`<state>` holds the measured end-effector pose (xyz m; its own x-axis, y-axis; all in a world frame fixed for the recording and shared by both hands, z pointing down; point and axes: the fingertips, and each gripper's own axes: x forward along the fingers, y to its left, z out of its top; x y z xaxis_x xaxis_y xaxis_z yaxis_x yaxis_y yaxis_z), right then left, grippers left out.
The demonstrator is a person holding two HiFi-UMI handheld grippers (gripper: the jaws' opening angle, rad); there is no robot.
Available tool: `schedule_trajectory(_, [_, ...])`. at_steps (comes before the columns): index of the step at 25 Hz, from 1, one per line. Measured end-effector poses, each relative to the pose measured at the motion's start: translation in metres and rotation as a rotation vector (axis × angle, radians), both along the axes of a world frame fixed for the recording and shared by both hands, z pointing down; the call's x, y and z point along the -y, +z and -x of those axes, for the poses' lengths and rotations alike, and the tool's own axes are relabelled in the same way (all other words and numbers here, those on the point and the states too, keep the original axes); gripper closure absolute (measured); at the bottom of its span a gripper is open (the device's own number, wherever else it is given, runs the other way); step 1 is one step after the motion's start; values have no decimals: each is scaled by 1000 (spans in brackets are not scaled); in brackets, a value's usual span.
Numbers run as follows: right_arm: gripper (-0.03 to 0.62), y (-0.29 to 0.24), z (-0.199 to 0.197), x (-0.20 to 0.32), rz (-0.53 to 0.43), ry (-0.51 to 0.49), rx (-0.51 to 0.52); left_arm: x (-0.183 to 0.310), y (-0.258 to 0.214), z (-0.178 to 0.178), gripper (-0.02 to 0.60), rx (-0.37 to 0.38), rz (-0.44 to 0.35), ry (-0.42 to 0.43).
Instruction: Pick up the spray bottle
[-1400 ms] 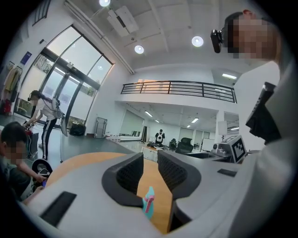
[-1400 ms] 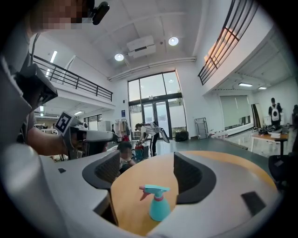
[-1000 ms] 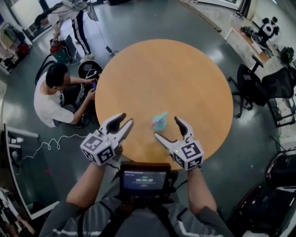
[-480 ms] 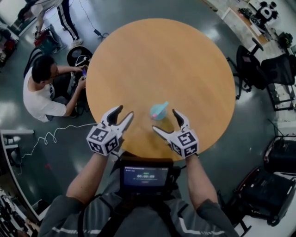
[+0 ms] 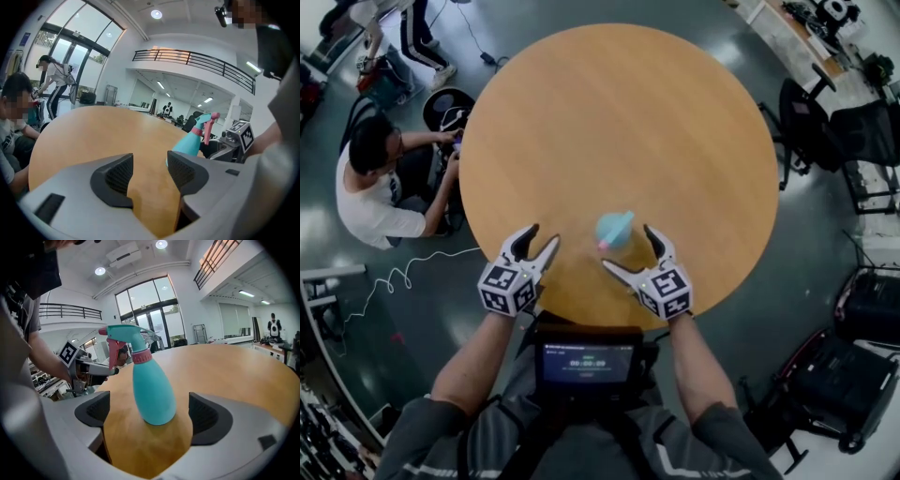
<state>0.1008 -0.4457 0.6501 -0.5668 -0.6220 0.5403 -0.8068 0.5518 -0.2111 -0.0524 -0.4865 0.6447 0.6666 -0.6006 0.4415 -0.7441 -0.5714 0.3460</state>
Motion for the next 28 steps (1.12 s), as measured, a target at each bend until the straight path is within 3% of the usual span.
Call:
schedule_trajectory(3, [60, 3, 8, 3, -15, -45, -26, -4, 10, -5, 362, 12, 17, 20])
schedule_trajectory(7, [60, 7, 16, 18, -52, -34, -27, -6, 21, -13, 362, 26, 38, 36])
schedule_trajectory(14, [62, 20, 31, 35, -77, -46, -67, 9, 27, -9, 373, 38, 42, -12])
schedule_trajectory(21, [76, 21, 43, 47, -108, -42, -89, 14, 17, -7, 531, 44, 13, -7])
schedule_trajectory(23, [155, 20, 42, 51, -118, -23, -87, 13, 14, -7, 581, 46, 6, -3])
schedule_trajectory(28, [161, 20, 40, 54, -110, -13, -77, 14, 4, -5, 584, 50, -16, -1])
